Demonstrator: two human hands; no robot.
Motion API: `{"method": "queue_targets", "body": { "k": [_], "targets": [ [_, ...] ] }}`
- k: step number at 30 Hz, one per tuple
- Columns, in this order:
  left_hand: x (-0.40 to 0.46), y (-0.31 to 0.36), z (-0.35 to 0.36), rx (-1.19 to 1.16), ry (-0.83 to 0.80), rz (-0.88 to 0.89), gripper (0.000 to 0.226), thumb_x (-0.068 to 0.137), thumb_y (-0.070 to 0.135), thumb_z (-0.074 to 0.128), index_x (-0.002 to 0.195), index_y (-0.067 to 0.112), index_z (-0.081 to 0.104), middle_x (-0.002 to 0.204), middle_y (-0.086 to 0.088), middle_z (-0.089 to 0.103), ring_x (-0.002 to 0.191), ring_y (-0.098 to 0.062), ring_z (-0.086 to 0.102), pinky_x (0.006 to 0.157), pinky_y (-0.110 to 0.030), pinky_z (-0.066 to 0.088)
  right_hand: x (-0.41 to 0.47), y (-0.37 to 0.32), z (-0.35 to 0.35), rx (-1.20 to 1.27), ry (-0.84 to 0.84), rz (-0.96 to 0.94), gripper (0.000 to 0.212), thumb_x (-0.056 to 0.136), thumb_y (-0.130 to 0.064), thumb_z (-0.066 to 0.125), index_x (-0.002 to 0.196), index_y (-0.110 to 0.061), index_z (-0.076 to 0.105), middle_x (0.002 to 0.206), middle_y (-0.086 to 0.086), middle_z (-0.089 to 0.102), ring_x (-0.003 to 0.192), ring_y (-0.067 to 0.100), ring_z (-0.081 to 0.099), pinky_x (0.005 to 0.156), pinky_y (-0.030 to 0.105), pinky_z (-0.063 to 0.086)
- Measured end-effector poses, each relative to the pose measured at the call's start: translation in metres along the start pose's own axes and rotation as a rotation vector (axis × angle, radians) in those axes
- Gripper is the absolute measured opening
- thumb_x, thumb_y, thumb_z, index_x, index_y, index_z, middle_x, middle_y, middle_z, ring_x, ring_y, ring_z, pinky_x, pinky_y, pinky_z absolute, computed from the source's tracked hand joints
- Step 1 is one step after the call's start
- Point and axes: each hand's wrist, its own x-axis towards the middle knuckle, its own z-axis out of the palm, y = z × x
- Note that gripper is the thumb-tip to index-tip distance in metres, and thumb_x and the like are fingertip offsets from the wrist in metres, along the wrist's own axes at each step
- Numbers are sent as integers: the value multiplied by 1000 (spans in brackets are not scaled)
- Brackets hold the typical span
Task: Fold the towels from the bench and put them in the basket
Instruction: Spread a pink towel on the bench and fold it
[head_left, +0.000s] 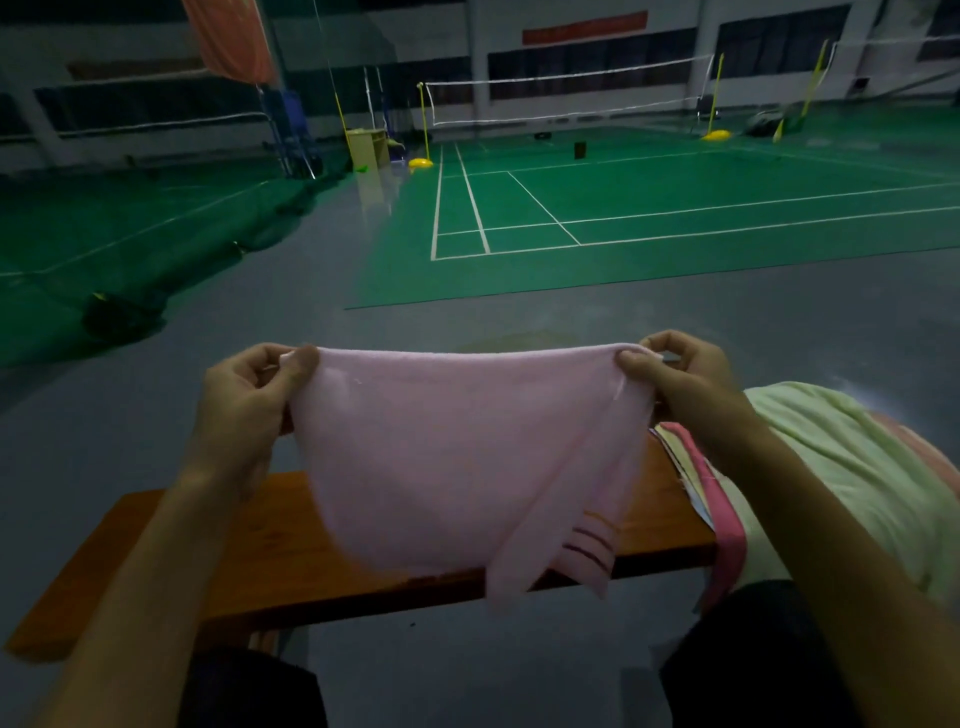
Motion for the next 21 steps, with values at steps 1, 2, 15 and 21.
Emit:
{"method": "queue_targets", "body": {
  "k": [1,2,15,21],
  "targets": [
    [-3,3,-2,-29,-12,-10,24,92,38,72,92,14,71,74,7,71,67,-14,64,52,-29,55,-3,-1,-4,21,1,-6,21,97,-27,72,103,-9,63,87,9,65,69,20,62,52,29,52],
    [-5,6,-3,-49,-22,-16,25,92,37,72,91,13,70,72,7,70,64,-13,64,50,-28,55,-5,-2,-7,30,-2,-11,23,96,-30,73,103,-10,64,85,8,65,66,18,60,50,28,50],
    [11,-138,36,400,70,-158,19,95,31,77,92,13,74,85,-4,75,80,-22,72,65,-39,60,42,131,50,76,6,373,10,102,-13,67,106,-9,59,102,17,59,74,27,61,56,49,64],
    [31,-241,68,403,222,-363,25,95,43,64,91,19,65,85,-5,69,82,-34,69,72,-55,63,93,214,108,-33,102,324,10,99,-11,69,99,-17,61,112,14,61,103,36,66,62,56,64]
  ]
}}
